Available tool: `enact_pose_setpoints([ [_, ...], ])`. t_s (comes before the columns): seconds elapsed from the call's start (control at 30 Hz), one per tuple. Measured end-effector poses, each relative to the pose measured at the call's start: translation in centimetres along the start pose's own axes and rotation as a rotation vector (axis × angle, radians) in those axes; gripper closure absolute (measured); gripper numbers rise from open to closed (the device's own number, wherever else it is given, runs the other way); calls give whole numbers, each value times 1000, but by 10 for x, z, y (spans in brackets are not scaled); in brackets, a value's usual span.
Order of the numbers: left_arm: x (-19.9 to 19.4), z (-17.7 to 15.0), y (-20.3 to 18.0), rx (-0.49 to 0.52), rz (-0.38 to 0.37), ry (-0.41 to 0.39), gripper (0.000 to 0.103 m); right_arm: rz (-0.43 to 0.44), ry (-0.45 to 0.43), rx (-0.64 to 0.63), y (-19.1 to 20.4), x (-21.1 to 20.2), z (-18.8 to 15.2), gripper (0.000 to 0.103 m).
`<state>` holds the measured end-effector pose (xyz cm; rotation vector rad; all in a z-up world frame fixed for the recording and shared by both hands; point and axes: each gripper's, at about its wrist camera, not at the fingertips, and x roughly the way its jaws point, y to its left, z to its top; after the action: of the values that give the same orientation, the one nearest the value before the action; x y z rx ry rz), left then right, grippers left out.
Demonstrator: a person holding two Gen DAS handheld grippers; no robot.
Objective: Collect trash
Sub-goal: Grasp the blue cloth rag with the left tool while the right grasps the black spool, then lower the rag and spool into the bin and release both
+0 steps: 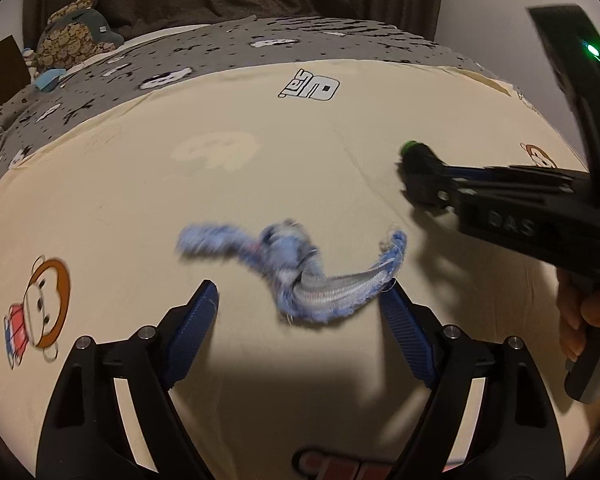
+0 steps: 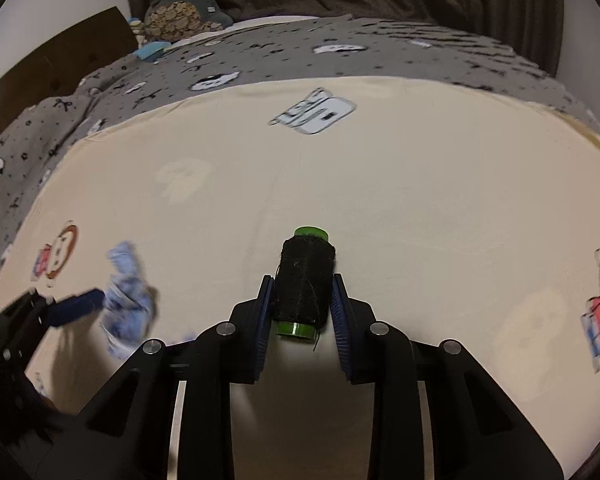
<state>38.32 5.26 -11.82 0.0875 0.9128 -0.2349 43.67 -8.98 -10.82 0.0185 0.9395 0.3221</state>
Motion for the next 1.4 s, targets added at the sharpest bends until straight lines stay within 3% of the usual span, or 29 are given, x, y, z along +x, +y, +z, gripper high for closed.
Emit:
enact_pose_setpoints([
  [0.07, 5, 6, -1, -4, -13, 5, 27, -4, -1, -4, -5, -2, -1, 74],
  [0.13, 11, 11, -2, -15, -26, 8, 38, -13, -8, -12, -10, -7, -3, 74],
  [0.3, 15, 21, -1, -56, -36, 5, 78, -29, -30, -26, -21, -25, -11, 74],
  [0.6, -11, 1, -12, -77, -14, 24, 81, -30, -65, -60, -25, -70, -43, 74],
  [0.83, -70, -42, -44, -63, -15, 2, 81, -48, -104, -96, -19, -121, -83, 74],
  [1.13, -158, -108, -100, -3, -9, -80, 81, -31, -156, -108, -16, -195, -157, 74],
  [1.4, -202, -165, -142, 26, -42, -130, 81, -3, -219, -67, -18, -246, -226, 74],
])
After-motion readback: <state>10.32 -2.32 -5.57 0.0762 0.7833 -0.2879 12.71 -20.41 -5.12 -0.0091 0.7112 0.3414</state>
